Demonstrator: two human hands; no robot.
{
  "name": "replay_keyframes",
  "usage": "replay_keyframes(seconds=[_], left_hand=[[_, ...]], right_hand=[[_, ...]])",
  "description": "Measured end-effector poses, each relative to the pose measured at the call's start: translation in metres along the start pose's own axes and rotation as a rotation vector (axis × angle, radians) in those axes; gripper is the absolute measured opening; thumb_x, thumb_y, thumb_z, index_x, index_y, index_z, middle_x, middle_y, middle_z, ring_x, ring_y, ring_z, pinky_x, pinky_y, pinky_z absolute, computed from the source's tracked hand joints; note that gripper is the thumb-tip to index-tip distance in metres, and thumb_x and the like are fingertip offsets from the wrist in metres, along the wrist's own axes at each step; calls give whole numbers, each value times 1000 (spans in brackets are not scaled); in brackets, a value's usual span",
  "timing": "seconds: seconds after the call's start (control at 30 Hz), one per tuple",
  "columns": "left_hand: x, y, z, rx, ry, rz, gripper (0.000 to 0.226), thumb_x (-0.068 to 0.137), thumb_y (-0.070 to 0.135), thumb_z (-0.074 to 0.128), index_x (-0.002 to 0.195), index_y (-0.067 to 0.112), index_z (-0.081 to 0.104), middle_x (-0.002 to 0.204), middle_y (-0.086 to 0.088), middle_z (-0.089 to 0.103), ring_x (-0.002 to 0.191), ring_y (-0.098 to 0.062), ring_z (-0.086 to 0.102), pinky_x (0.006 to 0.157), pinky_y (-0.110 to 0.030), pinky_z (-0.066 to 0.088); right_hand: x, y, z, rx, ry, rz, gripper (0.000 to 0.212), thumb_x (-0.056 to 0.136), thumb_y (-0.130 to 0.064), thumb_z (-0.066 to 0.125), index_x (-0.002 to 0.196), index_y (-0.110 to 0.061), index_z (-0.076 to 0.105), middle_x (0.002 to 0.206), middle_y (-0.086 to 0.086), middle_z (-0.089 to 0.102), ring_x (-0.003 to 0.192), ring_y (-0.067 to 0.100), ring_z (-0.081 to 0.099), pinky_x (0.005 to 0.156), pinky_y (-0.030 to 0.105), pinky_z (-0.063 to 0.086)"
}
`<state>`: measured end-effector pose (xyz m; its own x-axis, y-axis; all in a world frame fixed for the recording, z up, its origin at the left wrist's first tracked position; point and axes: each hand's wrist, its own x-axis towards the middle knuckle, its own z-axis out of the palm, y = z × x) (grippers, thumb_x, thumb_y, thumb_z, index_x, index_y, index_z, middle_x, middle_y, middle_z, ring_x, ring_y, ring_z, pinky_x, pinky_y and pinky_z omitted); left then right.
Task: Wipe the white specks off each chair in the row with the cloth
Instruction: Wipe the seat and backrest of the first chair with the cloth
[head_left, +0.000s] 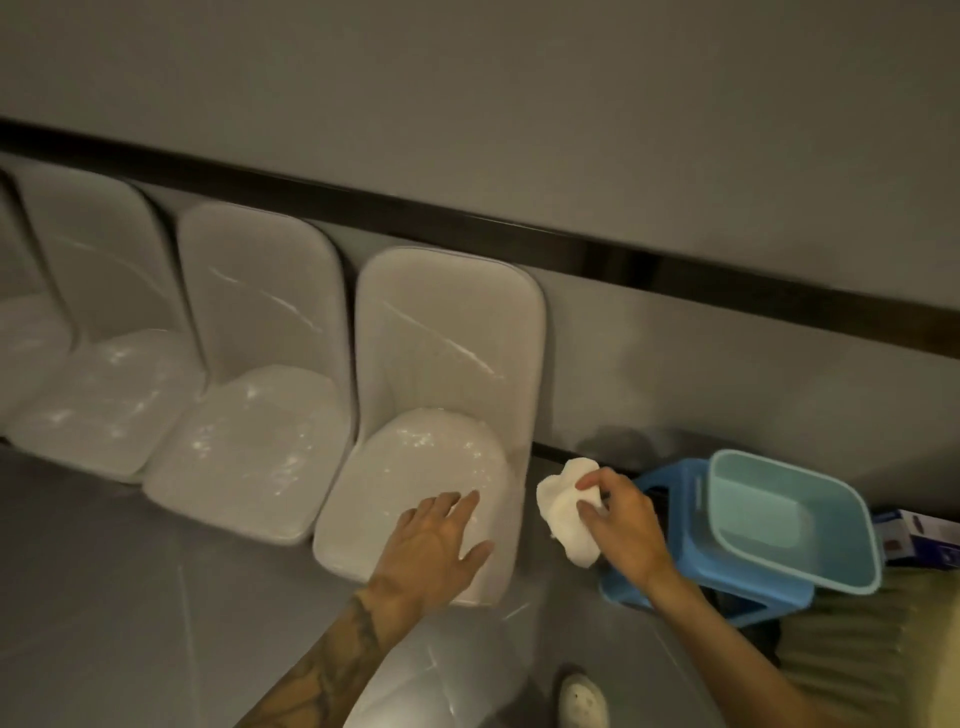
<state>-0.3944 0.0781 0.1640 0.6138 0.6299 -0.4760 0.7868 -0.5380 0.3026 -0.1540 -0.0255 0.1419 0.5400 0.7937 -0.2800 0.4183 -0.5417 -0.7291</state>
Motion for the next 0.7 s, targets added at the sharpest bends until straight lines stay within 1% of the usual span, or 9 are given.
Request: replay_keyframes(seconds=[0.03,0.17,0.37,0.43,0.5,0.53,0.57,0.67,0.7], left_hand=[[-6,-15,-4,9,-5,-11,86,91,76,17,165,30,14,169,4,25,152,-20,26,125,-36,20],[-12,-67,-18,13,1,-30,72,105,61,36,166,29,13,170,1,22,155,-21,22,126,-37,17],[19,-129,-26,36,-53,-52,74,104,65,33,165,31,11,171,4,20,156,-20,20,128,-37,18],[37,-147,-25,41,-73,-61,89,92,82,11,165,32,10,171,4,19,157,-19,19,129,-37,18],[61,-167,-21,44,-94,-66,129,57,96,-24,165,34,11,171,6,20,157,-19,20,129,-38,19],[73,-178,-19,51,-100,-70,139,47,97,-31,165,35,11,171,7,21,157,-18,21,129,-38,19],[84,-188,-16,50,-101,-70,135,52,98,-28,165,34,11,171,7,22,157,-18,22,129,-38,19],[121,-216,2,59,-112,-31,87,94,81,19,165,32,12,170,7,23,156,-16,23,128,-35,19],[134,-226,9,66,-122,-16,87,93,80,19,165,32,13,169,7,24,155,-16,23,127,-34,19]], right_hand=[[-3,-10,12,8,2,-3,23,87,-15,63,97,-35,58,111,-5,60,99,16,59,82,35,53],[1,-38,55,24,13,-5,24,88,-15,63,98,-35,58,110,-5,59,99,16,58,80,32,52],[37,-51,118,47,54,19,23,89,-15,64,100,-34,58,110,-3,58,97,18,58,75,29,49],[55,-47,139,59,63,31,24,90,-15,65,100,-35,56,112,-4,58,99,17,59,79,31,53],[75,-41,162,59,76,59,24,91,-16,66,101,-35,56,113,-6,57,101,15,58,82,30,51],[87,-38,173,55,80,72,22,91,-16,66,102,-34,57,114,-6,57,101,14,57,81,27,49],[98,-33,184,51,85,93,21,91,-17,66,103,-33,57,114,-6,57,102,14,57,81,26,47],[129,-10,217,44,102,147,21,91,-18,66,103,-32,58,114,-5,58,102,15,57,85,29,50],[137,0,228,43,108,169,21,91,-17,66,103,-32,58,113,-4,58,102,15,58,86,32,51]])
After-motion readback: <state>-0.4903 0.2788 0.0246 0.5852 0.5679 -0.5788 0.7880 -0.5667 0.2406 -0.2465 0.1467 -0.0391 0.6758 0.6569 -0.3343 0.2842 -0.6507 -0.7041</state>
